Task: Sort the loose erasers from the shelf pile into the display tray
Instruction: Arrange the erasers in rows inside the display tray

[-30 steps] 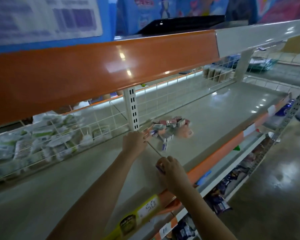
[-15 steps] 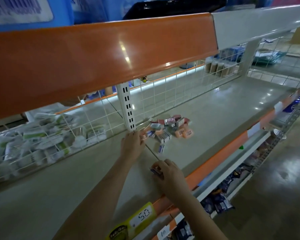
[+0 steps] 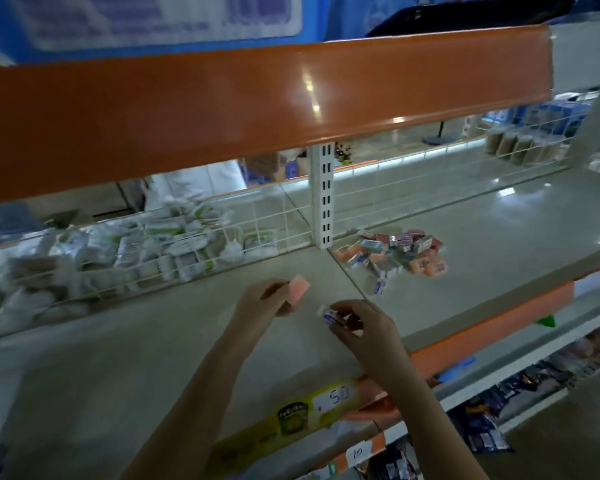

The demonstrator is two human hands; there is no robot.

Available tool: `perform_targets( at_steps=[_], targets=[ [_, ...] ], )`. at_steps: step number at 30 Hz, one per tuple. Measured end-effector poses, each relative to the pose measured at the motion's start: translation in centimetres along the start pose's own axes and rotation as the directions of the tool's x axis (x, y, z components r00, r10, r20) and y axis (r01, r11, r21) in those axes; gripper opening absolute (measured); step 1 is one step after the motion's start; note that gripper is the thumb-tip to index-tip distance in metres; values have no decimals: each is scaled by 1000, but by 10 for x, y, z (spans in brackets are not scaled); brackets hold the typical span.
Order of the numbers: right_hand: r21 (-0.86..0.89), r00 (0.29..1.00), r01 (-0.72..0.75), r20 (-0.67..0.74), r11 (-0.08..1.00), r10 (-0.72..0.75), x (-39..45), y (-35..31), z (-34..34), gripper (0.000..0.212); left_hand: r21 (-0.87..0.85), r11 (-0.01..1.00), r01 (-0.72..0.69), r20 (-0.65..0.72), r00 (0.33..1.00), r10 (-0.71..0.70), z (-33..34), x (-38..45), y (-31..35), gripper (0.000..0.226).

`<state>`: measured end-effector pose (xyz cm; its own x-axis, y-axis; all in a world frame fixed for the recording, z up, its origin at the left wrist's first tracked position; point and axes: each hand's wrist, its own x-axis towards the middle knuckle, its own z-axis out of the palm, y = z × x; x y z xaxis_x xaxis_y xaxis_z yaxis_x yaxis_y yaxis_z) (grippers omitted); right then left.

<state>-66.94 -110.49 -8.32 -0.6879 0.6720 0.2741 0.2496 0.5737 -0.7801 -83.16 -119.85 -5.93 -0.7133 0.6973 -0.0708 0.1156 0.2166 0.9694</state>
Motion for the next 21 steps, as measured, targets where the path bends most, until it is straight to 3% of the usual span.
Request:
perform_targets(
  at_steps=[4, 14, 21],
  targets=[
    [9, 994, 97, 46, 995, -97, 0, -28, 21, 23, -143, 989, 38, -26, 999, -42, -38, -37, -3, 11],
    [112, 925, 285, 228, 952, -304, -13, -119, 95, 23, -208, 978, 33, -174, 982, -71, -147, -113, -21, 13],
    [141, 865, 344, 337, 928, -372, -38, -191, 162, 23, -229, 973, -6, -264, 963, -56, -231, -167, -42, 10]
  ],
)
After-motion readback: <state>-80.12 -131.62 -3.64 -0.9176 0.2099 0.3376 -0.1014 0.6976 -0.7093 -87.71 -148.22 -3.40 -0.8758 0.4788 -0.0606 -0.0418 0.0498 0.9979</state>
